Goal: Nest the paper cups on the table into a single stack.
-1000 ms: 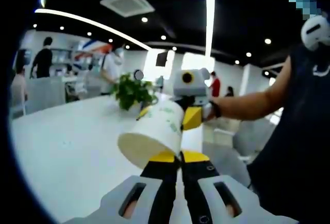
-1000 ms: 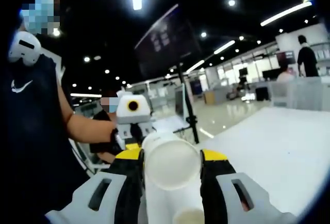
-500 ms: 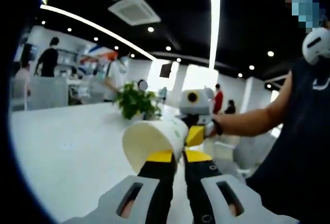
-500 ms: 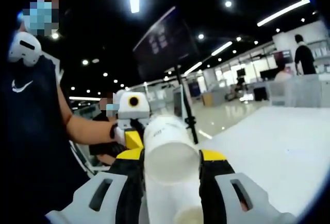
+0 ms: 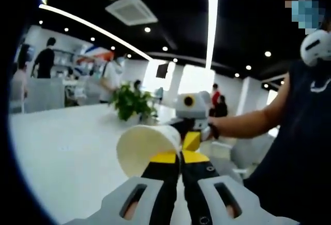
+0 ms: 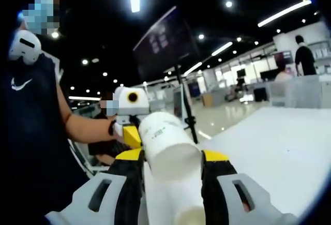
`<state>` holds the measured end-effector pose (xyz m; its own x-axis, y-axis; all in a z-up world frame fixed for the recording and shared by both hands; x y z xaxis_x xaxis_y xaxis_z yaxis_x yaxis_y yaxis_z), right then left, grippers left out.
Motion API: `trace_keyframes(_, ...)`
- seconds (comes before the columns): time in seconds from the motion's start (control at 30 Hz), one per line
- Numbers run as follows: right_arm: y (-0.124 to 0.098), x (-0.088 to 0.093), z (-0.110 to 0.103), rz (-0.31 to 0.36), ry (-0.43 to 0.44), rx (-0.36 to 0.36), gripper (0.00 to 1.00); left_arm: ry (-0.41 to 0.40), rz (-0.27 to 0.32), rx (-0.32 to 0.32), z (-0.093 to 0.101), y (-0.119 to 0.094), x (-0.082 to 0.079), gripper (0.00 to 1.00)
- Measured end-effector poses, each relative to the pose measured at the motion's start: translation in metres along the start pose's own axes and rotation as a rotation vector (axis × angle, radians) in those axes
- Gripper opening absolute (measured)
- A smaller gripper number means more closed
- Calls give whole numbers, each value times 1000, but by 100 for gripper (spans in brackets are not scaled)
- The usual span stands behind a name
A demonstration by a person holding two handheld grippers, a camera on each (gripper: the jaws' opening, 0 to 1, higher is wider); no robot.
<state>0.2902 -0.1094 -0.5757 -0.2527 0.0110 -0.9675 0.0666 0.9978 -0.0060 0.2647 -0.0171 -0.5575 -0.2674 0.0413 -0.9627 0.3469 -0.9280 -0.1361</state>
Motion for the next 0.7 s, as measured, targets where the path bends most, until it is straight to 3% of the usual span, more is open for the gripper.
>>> trace_keyframes(0.2, -7, 0, 6, -17, -29, 49, 44, 51, -67, -11, -5, 2, -8, 0)
trace_keyframes(0.3, -16, 0, 13, -10, -20, 110, 59, 133, -137, -44, -10, 3, -14, 0)
trace_keyframes(0.37, -22, -2, 16, 4, -27, 139, 71, 165, -169, -30, -7, 5, -19, 0)
trace_keyframes(0.43, -32, 0, 22, -19, -69, 202, 75, 218, -222, -48, -10, 5, -24, 0)
trace_keyframes(0.7, -71, 8, 31, -51, -99, 338, 92, 384, -453, -48, -14, 13, -40, 0)
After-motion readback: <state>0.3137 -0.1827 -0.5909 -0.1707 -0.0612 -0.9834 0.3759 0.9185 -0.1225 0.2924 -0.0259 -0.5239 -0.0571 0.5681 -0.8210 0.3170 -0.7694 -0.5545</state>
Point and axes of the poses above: the point that each gripper's makers call its tool centre point, and the gripper's own axes: y roughly forward along the fingers, z roughly to its right, x roughly out of its underside, the point moved 4 cm from there along -y, roughly backward along the fingers, and after that the axes turned 10 degrees about -x, right-handed, at the moved point
